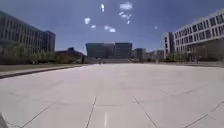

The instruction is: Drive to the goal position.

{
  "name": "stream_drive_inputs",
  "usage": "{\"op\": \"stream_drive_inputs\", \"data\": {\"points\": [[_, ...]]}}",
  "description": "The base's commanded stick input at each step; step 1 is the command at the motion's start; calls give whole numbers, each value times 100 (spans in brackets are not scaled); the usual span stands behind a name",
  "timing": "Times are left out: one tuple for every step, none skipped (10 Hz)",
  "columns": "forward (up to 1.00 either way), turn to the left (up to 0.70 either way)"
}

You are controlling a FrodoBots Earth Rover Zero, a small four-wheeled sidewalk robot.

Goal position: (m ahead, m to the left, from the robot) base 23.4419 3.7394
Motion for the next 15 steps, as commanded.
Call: {"op": "stream_drive_inputs", "data": {"points": [[50, 0], [50, 0], [50, 0], [50, 0], [50, 0], [50, 0], [50, 0], [50, 0], [50, 0], [50, 0], [50, 0], [50, 0], [50, 0], [50, 0], [50, 0]]}}
